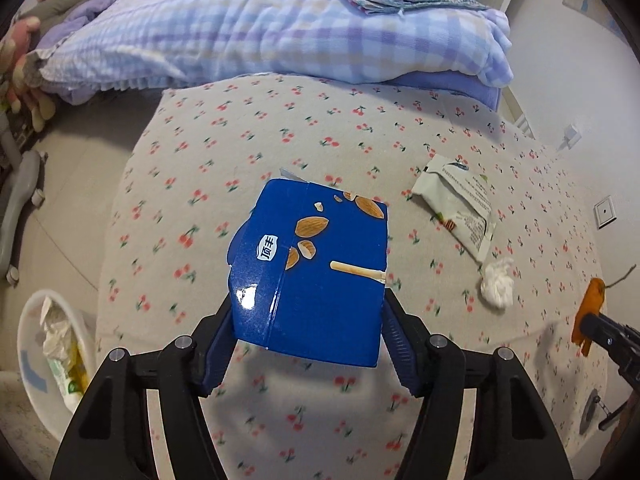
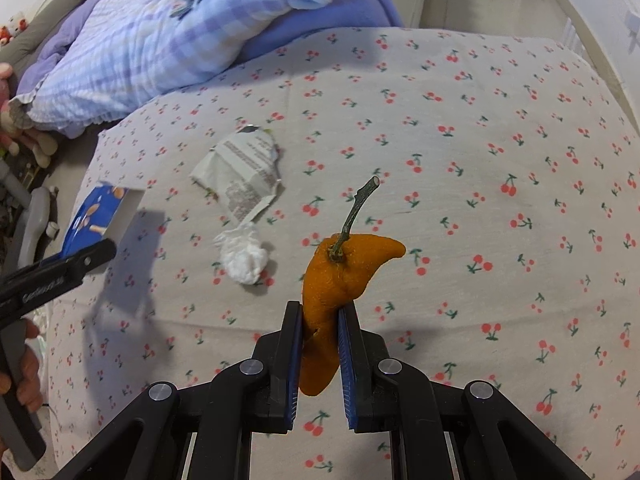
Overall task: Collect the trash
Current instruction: 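Grasp the orange peel with the right tool while the left tool grasps the blue box, then drop the blue box and orange peel into the wastebasket with both tools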
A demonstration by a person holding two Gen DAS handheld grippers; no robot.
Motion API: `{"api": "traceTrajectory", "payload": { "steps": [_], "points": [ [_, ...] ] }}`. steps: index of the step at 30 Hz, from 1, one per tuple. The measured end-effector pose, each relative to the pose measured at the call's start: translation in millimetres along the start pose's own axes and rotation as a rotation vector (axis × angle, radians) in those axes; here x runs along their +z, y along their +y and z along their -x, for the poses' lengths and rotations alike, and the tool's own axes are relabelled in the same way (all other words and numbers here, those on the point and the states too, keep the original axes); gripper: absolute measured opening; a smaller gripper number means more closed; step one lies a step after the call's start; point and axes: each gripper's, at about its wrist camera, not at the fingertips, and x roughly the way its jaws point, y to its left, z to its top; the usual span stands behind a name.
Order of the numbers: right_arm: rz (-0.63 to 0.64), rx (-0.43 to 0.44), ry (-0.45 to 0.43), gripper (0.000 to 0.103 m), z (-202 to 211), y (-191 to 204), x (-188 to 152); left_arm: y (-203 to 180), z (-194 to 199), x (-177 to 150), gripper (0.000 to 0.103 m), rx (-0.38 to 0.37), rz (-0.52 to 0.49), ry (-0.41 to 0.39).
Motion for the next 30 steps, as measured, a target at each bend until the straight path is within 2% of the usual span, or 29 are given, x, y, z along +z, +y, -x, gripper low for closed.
{"api": "traceTrajectory", "payload": {
  "steps": [9,15,23,30],
  "points": [
    [0.052,0.019,0.009,0.015,-2.3,36.8,-9.4,40.6,37.0,-39.2,0.069,-0.025,0.074,-0.024],
    [0.102,0.034,0.022,0.015,-10.8,71.7,-16.2,70.3,54.9,-52.4,0.069,-0.019,0.114,-0.047],
    [0.153,0.06,0.051,0.015,-28.4,120.9,-22.3,127.6,72.8,-71.5,0.069,-0.009,0.197,-0.049],
    [0.221,0.107,0.092,0.015,-48.6,181.6,-32.0,189.3,83.3,-91.1,0.069,0.019,0.285,-0.047]
  ]
}}
